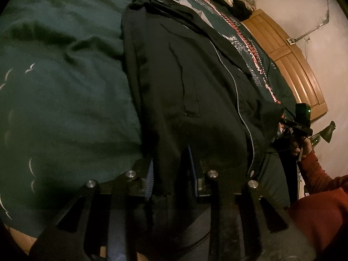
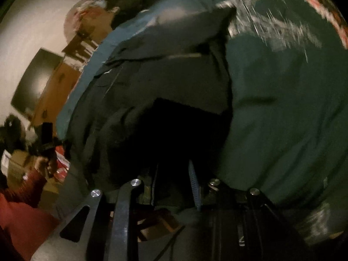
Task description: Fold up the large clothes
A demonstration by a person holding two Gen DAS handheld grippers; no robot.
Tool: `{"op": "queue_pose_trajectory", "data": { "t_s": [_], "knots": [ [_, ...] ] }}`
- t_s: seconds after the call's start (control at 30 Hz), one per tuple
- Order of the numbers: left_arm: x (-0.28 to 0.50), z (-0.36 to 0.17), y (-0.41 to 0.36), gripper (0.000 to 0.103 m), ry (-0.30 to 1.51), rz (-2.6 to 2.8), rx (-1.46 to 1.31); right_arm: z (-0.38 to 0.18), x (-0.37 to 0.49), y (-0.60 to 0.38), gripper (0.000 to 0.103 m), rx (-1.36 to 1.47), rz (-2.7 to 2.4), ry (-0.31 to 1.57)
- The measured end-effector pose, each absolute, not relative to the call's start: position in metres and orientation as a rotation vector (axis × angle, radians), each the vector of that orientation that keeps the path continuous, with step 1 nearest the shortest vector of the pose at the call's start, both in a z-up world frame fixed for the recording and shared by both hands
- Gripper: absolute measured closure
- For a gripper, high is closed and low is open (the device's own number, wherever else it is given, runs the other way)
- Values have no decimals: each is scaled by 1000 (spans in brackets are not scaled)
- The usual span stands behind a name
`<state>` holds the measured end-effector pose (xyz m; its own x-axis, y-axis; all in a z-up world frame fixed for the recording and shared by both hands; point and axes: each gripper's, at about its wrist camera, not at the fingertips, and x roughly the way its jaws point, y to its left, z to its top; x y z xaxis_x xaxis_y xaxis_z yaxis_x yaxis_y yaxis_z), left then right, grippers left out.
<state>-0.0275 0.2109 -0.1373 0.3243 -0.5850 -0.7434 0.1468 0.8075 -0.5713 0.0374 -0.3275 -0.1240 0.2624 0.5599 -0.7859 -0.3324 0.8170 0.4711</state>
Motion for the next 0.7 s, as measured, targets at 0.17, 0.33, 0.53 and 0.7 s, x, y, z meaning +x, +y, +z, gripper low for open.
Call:
{"op": "queue_pose_trajectory", "data": {
  "t_s": [0.17,0.33,0.53,0.7],
  "knots": [
    [-25,-140,215,74,1158,-519,-458,-112,48,-327,64,206,660,1149],
    [-22,-143,221,73,1163,-537,-499,-113,53,-330,56,279,755,1187],
    [-20,-145,225,73,1166,-550,-536,-126,51,-351,26,478,860,1187],
    [-18,-146,225,73,1175,-558,-534,-138,53,-339,21,424,802,1214]
  ]
}}
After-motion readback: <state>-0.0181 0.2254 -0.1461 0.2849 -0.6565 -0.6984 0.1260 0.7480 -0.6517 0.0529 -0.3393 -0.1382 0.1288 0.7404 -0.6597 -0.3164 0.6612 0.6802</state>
